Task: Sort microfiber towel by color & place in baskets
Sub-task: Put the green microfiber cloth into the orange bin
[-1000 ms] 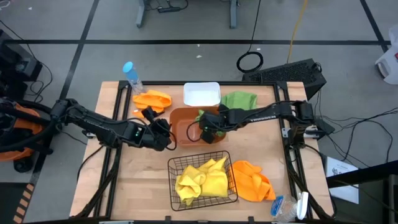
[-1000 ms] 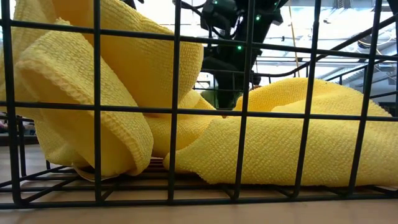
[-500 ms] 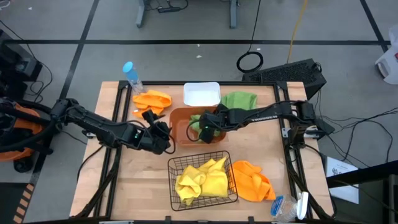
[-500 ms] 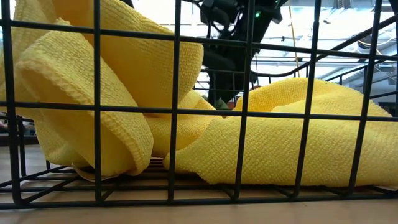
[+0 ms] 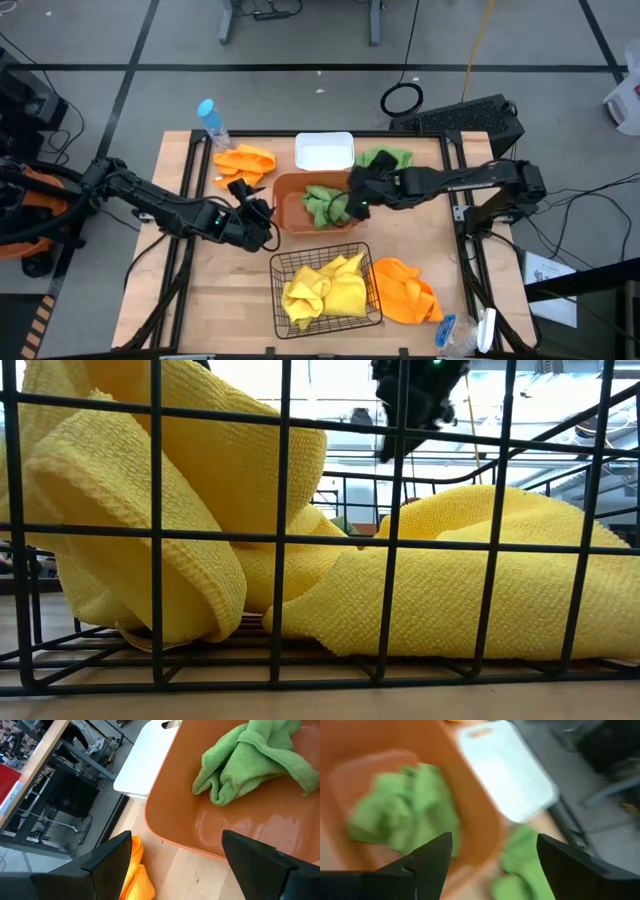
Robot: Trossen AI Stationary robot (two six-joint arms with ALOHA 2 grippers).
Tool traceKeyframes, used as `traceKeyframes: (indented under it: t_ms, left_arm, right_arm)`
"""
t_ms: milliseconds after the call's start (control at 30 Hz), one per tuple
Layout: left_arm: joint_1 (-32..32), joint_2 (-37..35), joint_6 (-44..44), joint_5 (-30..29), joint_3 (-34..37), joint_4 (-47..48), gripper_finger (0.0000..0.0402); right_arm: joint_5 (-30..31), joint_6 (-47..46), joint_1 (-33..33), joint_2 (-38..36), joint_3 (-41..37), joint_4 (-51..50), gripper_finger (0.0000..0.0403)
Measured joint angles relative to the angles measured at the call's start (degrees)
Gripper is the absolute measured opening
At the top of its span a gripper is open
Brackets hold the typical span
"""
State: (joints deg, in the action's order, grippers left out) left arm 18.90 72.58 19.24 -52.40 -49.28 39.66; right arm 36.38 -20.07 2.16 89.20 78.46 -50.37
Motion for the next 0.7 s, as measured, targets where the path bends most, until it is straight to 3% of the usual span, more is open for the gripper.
traceKeyframes:
  t_ms: [100,267,500,700]
  left_arm:
    - [0.0,0.0,0.0,0.0,0.0,-0.02,0.0315]
    - [0.0,0.0,0.0,0.0,0.0,-0.2,0.0315]
    - [0.0,0.0,0.05,1.41,0.0,-0.2,0.0315]
    - [0.0,0.0,0.05,1.62,0.0,-0.21,0.0315]
  right_arm:
    - [2.93,-1.69,-0.01,-0.87,0.0,-4.83,0.0276]
    - [2.74,-2.19,-0.01,-0.89,-0.11,-7.7,0.0268]
    - [4.56,-1.96,-1.07,-0.89,-4.46,-7.78,0.0256]
    - [1.26,-3.11,-4.23,-1.35,-11.22,-3.51,0.0254]
